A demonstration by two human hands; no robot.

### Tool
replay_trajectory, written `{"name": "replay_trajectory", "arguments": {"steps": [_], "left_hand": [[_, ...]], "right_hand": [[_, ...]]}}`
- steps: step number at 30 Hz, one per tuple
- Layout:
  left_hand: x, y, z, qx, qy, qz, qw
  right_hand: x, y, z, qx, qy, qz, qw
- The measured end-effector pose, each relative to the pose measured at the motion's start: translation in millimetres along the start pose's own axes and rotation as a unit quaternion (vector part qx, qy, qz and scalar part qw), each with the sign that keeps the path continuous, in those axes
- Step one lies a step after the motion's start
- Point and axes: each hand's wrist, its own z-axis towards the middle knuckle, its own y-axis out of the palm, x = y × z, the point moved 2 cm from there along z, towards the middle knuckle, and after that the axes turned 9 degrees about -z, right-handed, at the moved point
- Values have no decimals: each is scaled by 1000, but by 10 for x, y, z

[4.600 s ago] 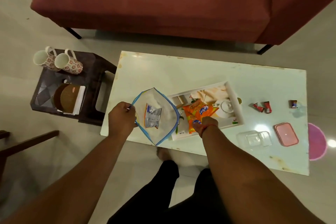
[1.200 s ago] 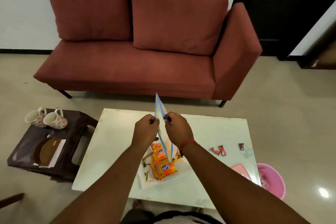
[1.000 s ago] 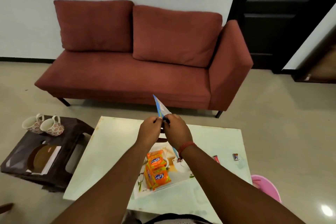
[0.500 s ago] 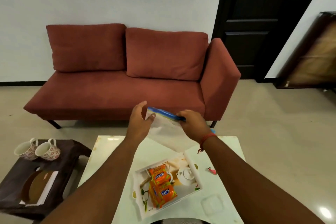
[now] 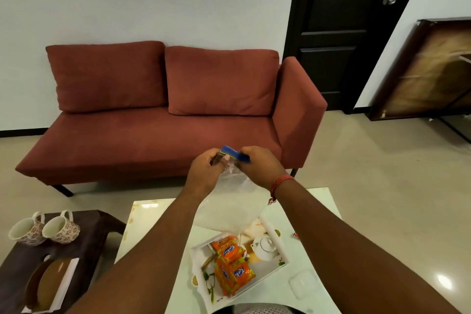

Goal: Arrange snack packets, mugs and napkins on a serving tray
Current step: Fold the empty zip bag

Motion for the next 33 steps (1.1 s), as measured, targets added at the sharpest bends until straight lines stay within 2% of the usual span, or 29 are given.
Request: {"name": "replay_trajectory", "arguments": {"steps": [7, 15, 22, 24, 26, 27, 29, 31, 33], "left_hand": [[177, 16, 2, 28, 29, 41, 998], [248, -154, 28, 107, -11, -72, 992], [222, -367, 46, 185, -28, -88, 978], [218, -411, 58, 198, -34, -102, 974], [226, -412, 73, 206, -36, -138, 968], [238, -404, 80, 212, -39, -160, 963], [266, -392, 97, 232, -57, -205, 949], [287, -397, 121, 254, -74, -257, 929], [298, -421, 147, 268, -77, -299, 912]], "right_hand": [[-81, -58, 17, 17, -7, 22, 1000], [421, -323, 26, -21, -1, -32, 999], [870, -589, 76, -17, 29, -20, 999], [946, -650, 100, 2, 50, 31, 998], [960, -678, 99, 33, 81, 169, 982], [933, -677, 85, 48, 97, 272, 956], [856, -627, 54, 49, 115, 454, 882], [803, -532, 28, 25, 119, 522, 844], [765, -425, 1, 3, 114, 511, 852]]}}
